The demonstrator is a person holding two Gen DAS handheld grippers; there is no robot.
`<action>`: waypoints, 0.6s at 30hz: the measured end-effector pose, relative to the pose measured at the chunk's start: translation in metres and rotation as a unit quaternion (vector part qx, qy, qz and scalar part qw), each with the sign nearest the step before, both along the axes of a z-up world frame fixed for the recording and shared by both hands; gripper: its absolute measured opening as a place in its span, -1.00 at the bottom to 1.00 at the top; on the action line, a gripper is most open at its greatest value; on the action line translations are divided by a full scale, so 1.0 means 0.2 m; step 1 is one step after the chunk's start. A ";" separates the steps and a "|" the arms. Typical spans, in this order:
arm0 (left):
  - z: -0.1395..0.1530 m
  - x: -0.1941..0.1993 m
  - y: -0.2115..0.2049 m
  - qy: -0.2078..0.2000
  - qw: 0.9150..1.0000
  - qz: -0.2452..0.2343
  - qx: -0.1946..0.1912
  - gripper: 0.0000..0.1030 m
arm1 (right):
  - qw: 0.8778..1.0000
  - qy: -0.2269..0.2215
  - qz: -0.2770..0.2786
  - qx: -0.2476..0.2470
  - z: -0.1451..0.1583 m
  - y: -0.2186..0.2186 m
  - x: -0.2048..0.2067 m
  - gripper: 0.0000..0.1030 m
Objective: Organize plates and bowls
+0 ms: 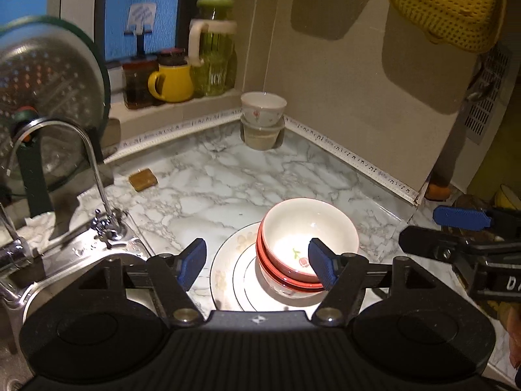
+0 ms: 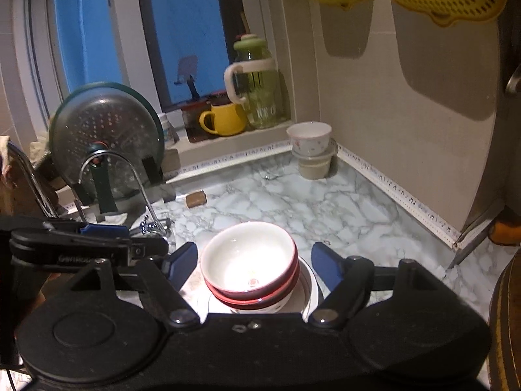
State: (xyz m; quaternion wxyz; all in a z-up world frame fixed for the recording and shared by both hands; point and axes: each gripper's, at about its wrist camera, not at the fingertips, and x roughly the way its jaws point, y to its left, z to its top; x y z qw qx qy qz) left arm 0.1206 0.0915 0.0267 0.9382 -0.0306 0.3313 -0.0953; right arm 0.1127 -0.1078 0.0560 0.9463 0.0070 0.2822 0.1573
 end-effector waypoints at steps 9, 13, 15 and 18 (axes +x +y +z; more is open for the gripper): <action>0.07 -0.15 -0.02 -0.032 0.999 0.017 0.008 0.56 | 0.999 -0.038 0.012 0.013 0.03 0.01 -0.14 0.79; 0.07 -0.18 -0.03 -0.035 0.999 0.030 0.028 0.57 | 0.999 -0.040 0.014 0.017 0.02 0.01 -0.19 0.93; 0.07 -0.19 -0.04 -0.034 0.998 0.038 0.034 0.58 | 0.999 -0.051 0.009 0.010 0.02 0.02 -0.21 0.98; 0.06 -0.20 -0.03 -0.031 0.998 0.042 0.026 0.59 | 0.998 -0.059 0.003 0.004 0.02 0.02 -0.24 0.99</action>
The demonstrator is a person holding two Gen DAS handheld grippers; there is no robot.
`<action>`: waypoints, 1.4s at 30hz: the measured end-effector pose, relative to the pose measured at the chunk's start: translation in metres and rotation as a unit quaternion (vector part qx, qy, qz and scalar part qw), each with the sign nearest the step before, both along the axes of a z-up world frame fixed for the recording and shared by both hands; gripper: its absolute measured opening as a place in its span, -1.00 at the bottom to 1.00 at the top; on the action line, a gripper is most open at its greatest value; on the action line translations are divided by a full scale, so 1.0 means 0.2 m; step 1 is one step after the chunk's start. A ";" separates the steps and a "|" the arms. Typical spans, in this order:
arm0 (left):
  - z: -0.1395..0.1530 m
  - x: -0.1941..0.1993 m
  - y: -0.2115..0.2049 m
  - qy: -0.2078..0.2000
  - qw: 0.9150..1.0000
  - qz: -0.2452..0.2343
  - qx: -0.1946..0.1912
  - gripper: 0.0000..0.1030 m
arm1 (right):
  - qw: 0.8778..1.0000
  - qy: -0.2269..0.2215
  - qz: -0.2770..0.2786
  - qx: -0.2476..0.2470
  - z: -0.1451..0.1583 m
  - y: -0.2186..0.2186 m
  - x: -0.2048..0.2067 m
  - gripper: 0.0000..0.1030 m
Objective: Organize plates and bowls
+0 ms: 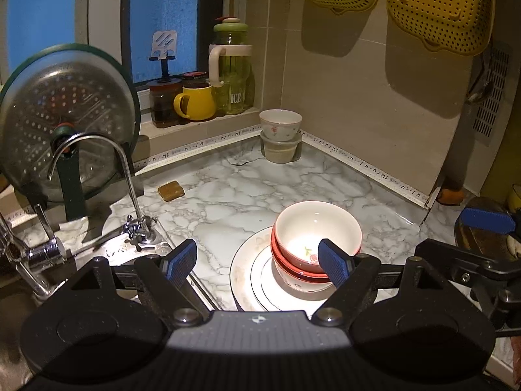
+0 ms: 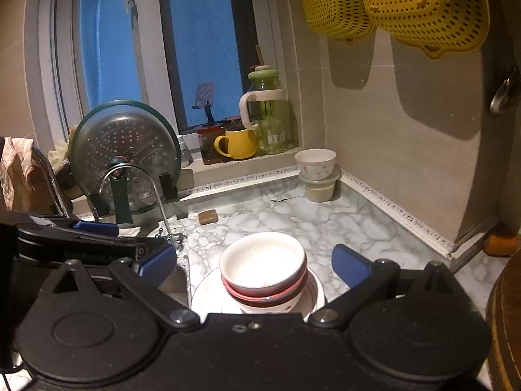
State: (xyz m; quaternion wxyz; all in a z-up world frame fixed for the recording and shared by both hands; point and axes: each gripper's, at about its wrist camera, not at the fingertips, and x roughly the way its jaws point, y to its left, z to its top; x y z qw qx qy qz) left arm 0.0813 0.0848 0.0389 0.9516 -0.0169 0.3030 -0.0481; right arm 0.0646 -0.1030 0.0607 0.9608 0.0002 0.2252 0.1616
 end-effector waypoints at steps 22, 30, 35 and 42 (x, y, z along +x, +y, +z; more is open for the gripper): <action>-0.02 -0.08 -0.02 -0.013 1.000 -0.004 0.007 1.00 | 1.000 -0.008 -0.030 -0.001 -0.03 0.01 -0.06 0.99; -0.05 -0.08 -0.02 0.019 0.999 -0.011 -0.026 1.00 | 0.999 -0.010 -0.045 0.007 -0.03 0.00 -0.10 0.99; -0.05 -0.10 -0.06 0.019 1.000 -0.011 -0.010 1.00 | 0.998 -0.006 -0.058 0.013 -0.03 -0.02 -0.14 0.99; -0.04 -0.12 -0.10 0.011 1.000 -0.005 -0.001 1.00 | 0.993 -0.027 -0.109 0.023 -0.04 -0.03 -0.18 0.99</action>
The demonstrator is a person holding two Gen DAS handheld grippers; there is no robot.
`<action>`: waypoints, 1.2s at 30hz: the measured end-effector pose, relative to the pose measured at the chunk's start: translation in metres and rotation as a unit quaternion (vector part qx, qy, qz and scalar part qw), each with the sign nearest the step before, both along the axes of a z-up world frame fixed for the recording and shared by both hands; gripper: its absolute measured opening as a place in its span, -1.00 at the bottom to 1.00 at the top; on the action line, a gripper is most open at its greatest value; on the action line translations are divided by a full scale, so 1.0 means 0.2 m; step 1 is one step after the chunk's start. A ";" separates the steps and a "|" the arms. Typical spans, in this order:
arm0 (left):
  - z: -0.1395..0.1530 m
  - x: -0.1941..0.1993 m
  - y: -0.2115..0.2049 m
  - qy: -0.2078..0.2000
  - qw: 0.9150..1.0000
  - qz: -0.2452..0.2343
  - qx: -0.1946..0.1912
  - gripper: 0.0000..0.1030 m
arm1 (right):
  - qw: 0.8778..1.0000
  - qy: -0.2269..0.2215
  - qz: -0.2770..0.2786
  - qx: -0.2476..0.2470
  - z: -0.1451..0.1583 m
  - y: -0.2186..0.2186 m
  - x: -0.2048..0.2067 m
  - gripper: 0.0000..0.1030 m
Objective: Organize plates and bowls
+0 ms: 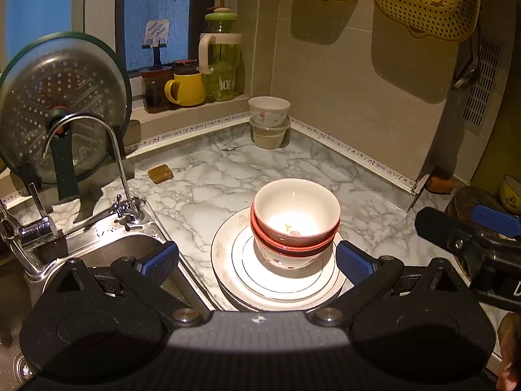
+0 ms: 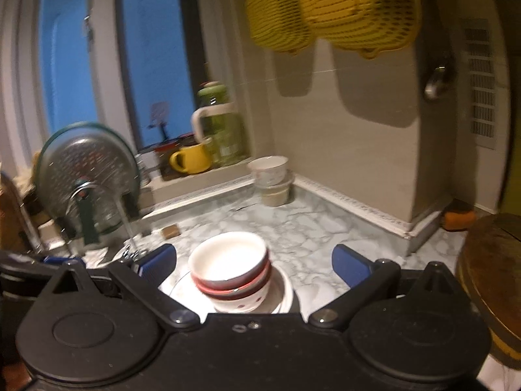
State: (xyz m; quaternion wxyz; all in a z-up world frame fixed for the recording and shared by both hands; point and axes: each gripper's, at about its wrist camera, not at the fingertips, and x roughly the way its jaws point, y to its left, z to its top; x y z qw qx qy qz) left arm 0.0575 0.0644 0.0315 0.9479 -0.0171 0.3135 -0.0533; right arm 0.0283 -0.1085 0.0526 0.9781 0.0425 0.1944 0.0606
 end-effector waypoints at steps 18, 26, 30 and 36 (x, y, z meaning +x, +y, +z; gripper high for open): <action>0.01 0.01 -0.06 -0.015 1.000 0.002 0.018 1.00 | 1.000 -0.009 0.004 -0.004 0.01 -0.04 0.01 0.99; 0.01 0.02 -0.08 -0.014 1.000 0.003 0.019 1.00 | 1.000 -0.008 0.003 -0.001 0.00 -0.05 0.02 0.99; 0.00 0.03 -0.07 -0.010 1.000 0.006 0.015 1.00 | 1.000 -0.005 0.004 -0.002 0.00 -0.05 0.02 0.99; 0.00 0.04 -0.07 -0.007 1.000 0.006 0.012 1.00 | 1.000 -0.005 0.003 -0.001 -0.01 -0.05 0.03 0.99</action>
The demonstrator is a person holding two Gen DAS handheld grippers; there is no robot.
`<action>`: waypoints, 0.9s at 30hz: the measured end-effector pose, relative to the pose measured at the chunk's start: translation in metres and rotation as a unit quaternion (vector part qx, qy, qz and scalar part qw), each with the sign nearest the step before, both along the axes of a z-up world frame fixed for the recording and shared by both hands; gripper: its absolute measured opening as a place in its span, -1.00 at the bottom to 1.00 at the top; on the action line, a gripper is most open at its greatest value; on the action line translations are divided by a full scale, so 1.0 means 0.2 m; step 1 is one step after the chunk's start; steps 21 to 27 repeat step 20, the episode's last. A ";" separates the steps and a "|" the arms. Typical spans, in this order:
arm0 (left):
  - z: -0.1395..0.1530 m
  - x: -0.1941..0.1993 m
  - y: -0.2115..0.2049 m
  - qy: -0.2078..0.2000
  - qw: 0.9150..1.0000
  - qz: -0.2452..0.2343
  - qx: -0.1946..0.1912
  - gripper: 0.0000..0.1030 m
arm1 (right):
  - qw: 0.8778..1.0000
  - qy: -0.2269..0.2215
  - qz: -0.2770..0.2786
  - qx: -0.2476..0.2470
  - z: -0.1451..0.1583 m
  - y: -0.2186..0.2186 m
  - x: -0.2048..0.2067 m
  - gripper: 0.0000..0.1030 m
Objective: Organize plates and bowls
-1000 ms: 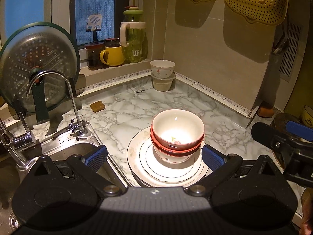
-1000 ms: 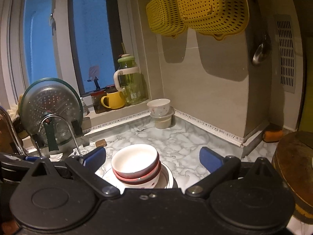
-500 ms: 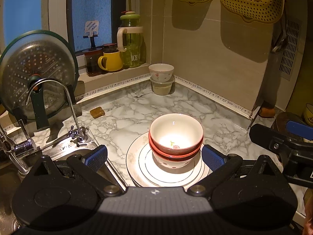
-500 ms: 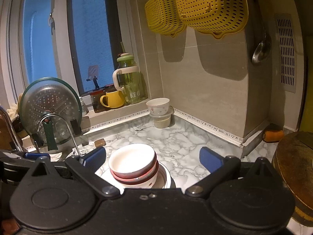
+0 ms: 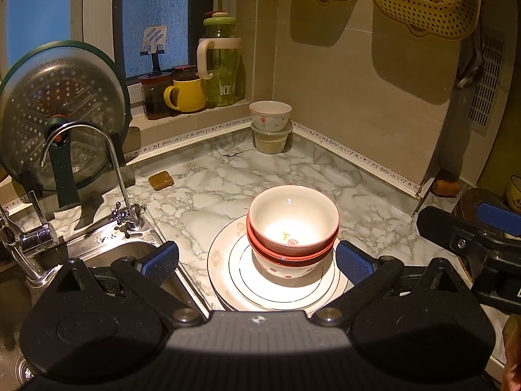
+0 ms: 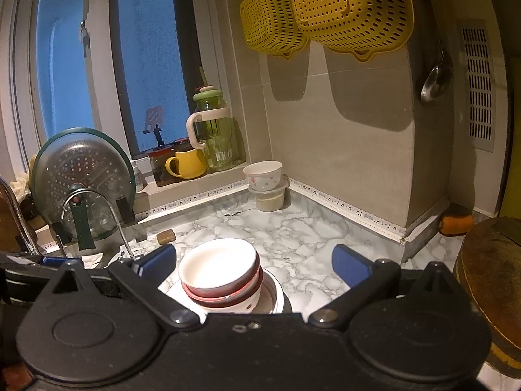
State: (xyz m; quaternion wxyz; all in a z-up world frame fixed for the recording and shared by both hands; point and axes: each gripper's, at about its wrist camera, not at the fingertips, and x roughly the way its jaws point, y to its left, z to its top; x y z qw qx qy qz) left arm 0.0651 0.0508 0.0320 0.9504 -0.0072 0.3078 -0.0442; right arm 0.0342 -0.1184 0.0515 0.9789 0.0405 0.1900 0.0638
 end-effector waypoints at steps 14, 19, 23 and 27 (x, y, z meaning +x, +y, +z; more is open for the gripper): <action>-0.01 0.01 0.03 0.002 1.000 0.017 -0.012 1.00 | 1.000 0.005 0.000 0.000 0.00 0.01 0.01 0.99; -0.01 0.01 0.04 0.003 1.000 0.018 -0.016 1.00 | 1.000 0.006 0.000 0.000 -0.01 0.02 0.01 0.99; -0.01 0.01 0.04 0.005 1.000 0.018 -0.018 1.00 | 1.000 0.007 0.000 0.000 -0.01 0.02 0.01 0.99; -0.01 0.01 0.04 0.005 1.000 0.018 -0.018 1.00 | 1.000 0.007 0.000 0.000 -0.01 0.02 0.01 0.99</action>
